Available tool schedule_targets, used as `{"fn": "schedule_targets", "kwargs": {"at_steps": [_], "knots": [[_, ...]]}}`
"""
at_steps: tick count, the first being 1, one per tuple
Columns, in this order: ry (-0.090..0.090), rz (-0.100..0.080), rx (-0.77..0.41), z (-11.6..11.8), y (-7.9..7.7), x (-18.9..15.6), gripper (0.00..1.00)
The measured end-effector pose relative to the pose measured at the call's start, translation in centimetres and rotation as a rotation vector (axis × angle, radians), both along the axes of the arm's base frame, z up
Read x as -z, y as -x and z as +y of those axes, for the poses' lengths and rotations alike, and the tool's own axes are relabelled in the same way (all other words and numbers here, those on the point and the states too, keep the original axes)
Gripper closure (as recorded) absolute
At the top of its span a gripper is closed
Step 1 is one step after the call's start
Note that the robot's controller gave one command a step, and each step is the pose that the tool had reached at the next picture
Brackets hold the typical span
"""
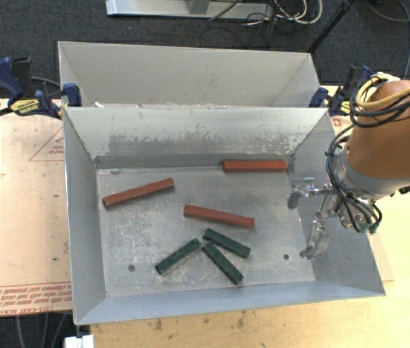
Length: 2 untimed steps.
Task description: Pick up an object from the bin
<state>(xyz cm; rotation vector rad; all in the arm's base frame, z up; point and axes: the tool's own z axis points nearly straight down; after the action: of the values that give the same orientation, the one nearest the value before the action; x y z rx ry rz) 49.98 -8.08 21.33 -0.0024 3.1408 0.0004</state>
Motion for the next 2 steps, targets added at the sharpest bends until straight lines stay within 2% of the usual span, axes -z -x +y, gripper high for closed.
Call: {"fn": "schedule_targets", "kwargs": {"at_steps": [1, 2], "knots": [[-0.003, 0.005, -0.21, 9.7, 0.5, 13.0, 0.0], [0.0, -0.004, -0.247, 8.9, -4.0, 14.3, 0.0]]}}
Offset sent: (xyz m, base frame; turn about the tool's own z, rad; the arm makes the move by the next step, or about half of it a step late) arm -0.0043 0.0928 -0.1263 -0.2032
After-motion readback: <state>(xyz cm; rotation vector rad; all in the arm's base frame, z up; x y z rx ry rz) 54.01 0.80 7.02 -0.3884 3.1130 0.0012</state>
